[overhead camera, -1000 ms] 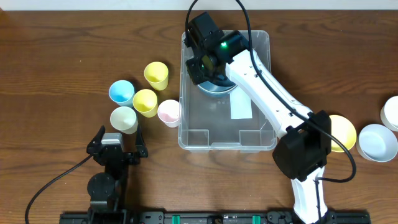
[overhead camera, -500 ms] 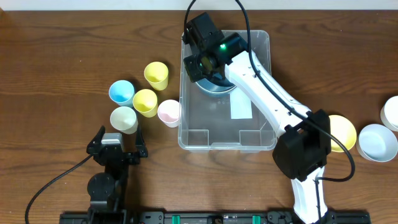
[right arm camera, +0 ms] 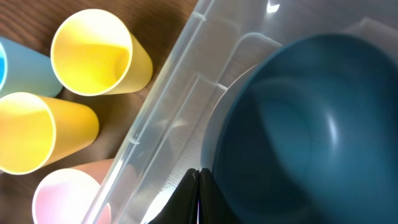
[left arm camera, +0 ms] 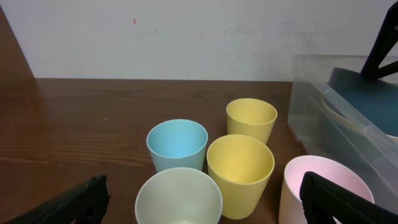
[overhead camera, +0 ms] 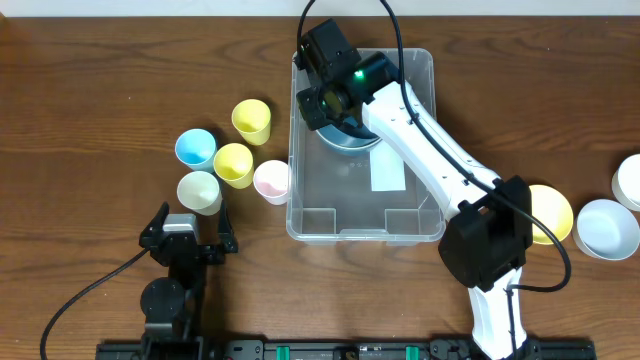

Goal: Pack container

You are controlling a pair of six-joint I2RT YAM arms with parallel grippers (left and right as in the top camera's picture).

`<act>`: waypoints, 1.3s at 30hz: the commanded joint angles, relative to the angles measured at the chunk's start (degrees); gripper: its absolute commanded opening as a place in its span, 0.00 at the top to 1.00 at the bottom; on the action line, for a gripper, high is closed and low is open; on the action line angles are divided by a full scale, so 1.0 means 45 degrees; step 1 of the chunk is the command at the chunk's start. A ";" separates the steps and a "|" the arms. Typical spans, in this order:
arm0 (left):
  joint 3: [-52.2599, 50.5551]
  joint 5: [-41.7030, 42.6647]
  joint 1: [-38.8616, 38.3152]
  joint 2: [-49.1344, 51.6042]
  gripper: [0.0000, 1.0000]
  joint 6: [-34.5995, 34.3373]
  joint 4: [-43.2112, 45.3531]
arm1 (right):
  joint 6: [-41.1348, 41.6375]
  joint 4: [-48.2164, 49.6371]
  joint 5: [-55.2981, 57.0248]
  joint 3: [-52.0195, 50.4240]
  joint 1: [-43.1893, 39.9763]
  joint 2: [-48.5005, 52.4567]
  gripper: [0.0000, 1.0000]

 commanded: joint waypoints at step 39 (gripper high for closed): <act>-0.0277 -0.0010 0.0044 -0.0010 0.02 0.0180 -0.0413 | 0.0379 -0.0359 0.0763 0.0510 -0.0155 -0.0194 0.99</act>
